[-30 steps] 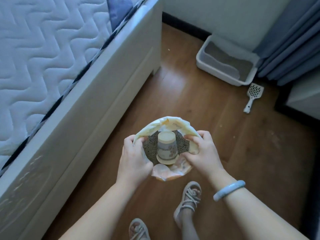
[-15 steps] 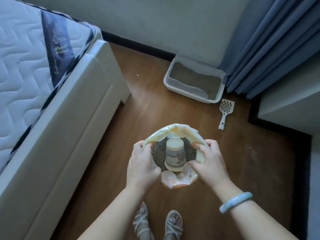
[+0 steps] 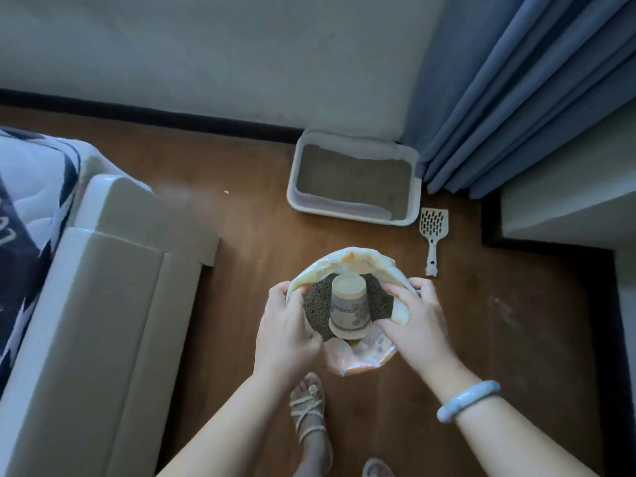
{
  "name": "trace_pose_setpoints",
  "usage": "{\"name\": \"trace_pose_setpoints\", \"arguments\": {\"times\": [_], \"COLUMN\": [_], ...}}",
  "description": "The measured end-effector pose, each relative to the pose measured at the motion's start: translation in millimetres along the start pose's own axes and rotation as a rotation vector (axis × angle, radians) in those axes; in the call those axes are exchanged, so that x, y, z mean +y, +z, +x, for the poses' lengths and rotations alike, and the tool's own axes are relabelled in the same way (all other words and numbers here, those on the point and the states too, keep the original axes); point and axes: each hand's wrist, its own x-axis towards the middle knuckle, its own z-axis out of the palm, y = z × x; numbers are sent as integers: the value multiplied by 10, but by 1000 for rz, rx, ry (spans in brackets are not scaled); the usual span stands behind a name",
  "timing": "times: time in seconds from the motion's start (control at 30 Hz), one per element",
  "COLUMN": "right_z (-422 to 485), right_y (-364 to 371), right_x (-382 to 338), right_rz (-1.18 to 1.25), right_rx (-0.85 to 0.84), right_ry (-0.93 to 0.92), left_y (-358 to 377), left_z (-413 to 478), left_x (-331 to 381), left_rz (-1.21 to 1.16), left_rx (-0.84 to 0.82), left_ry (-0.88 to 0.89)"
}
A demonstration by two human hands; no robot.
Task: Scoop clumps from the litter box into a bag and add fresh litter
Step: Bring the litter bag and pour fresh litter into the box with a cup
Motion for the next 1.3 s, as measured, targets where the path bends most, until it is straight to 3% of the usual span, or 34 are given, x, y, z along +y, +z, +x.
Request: {"name": "trace_pose_setpoints", "arguments": {"times": [0.23, 0.53, 1.3], "right_z": [729, 1680, 2832], "right_y": [24, 254, 1787], "right_x": [-158, 0, 1402], "right_rz": [16, -1, 26], "right_rx": [90, 48, 184], "right_ry": [49, 76, 245], "left_y": [-75, 239, 1897], "left_z": [899, 1862, 3301], "left_x": [82, -26, -1136], "left_rz": [23, 73, 133], "left_rx": [-39, -75, -307], "left_ry": [63, 57, 283]}}
